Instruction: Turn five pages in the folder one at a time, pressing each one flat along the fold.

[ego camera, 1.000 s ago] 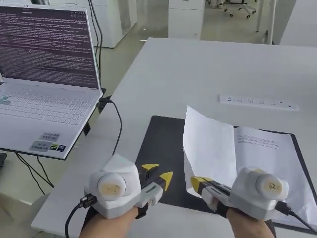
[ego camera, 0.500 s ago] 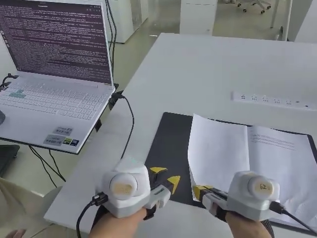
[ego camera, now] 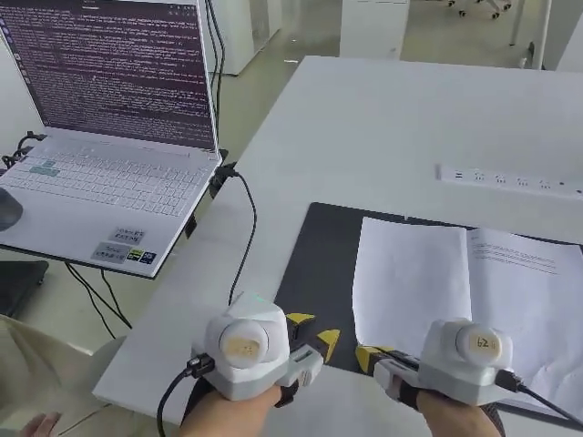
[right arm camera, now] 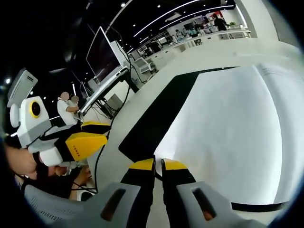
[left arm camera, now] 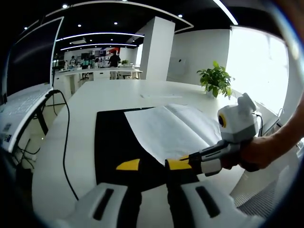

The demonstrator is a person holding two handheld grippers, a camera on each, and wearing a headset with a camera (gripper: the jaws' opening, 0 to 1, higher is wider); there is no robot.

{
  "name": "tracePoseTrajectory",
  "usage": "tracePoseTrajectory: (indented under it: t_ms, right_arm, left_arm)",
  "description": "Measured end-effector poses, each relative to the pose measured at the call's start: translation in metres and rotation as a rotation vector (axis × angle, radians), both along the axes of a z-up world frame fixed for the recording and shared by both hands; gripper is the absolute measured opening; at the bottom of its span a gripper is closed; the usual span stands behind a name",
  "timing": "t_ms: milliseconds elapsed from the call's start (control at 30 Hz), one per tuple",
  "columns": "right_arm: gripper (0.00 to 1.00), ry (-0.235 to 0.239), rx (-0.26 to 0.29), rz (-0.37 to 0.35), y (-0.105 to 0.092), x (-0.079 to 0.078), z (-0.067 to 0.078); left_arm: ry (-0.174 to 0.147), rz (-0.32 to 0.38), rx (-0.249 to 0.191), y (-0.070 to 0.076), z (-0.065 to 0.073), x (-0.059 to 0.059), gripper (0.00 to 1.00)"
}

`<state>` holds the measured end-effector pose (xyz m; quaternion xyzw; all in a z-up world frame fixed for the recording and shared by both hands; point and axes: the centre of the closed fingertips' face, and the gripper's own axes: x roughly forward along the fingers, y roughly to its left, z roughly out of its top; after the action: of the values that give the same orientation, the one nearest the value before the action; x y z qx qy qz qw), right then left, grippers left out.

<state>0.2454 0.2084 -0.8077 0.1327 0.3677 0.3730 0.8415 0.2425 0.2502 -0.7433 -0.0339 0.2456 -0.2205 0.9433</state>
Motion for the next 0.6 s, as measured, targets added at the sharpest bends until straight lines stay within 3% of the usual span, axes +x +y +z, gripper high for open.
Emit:
tracePoseTrajectory:
  t_ms: [300,433,600]
  right_arm:
    - [0.06,-0.002,0.028,0.002,0.0,-0.004,0.004]
    - [0.08,-0.016,0.059,-0.01,-0.007,-0.003,0.015]
    - [0.06,-0.055,0.107,-0.073,-0.032,0.011,0.033]
  left_arm:
    - [0.017,-0.012,0.015,-0.003,-0.011,0.001,0.18]
    - [0.027,-0.026,0.022,-0.008,-0.018,0.004,0.18]
    - [0.035,-0.079,0.037,-0.026,-0.029,0.01,0.15]
